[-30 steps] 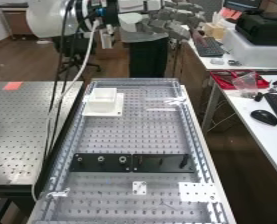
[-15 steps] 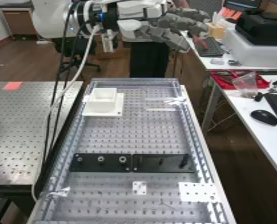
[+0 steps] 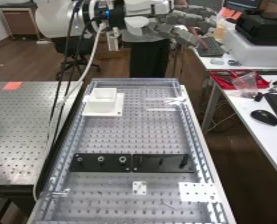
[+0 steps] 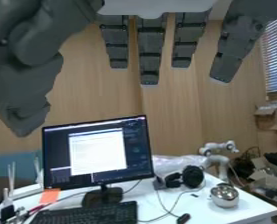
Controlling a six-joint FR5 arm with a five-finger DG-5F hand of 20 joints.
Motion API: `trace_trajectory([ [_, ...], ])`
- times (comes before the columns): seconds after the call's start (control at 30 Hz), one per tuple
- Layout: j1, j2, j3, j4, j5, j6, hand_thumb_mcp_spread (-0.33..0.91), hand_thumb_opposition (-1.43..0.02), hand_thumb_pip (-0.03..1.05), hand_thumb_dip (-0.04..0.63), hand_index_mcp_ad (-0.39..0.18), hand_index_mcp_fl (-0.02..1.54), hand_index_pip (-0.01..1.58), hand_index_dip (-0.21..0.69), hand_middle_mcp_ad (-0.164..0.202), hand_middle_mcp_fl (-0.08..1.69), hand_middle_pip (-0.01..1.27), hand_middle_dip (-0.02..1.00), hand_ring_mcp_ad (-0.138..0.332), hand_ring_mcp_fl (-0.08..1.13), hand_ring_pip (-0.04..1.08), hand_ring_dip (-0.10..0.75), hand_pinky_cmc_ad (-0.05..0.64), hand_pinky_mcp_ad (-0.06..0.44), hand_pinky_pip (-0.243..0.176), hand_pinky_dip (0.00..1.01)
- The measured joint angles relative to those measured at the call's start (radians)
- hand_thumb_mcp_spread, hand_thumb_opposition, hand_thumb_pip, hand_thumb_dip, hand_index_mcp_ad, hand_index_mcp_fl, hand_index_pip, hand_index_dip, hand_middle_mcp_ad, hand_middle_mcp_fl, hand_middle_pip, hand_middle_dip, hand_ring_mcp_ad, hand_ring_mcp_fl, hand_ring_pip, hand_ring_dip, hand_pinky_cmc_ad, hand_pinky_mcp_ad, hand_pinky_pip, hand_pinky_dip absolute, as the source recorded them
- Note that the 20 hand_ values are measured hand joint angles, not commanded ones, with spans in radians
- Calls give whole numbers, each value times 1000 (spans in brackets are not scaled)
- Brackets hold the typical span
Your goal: Grab the chopstick and place it in the clear container
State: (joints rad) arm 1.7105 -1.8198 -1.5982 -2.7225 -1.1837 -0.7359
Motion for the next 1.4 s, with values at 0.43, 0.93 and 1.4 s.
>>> trace_trajectory([
  [0.43,-2,-4,11,-6,-15,-8,24,-721,796,80,-54,138,86,169,68,227,108,360,134,30,93,227,382,330,-51,389],
  [0.93,0,-9,23,-16,-11,-10,24,-742,796,80,-54,171,87,164,72,244,112,360,134,30,93,227,382,330,-51,389],
  [1.4,5,-8,22,-20,-8,-10,24,-744,796,82,-58,171,87,166,75,274,112,360,134,30,93,227,382,330,-51,389],
])
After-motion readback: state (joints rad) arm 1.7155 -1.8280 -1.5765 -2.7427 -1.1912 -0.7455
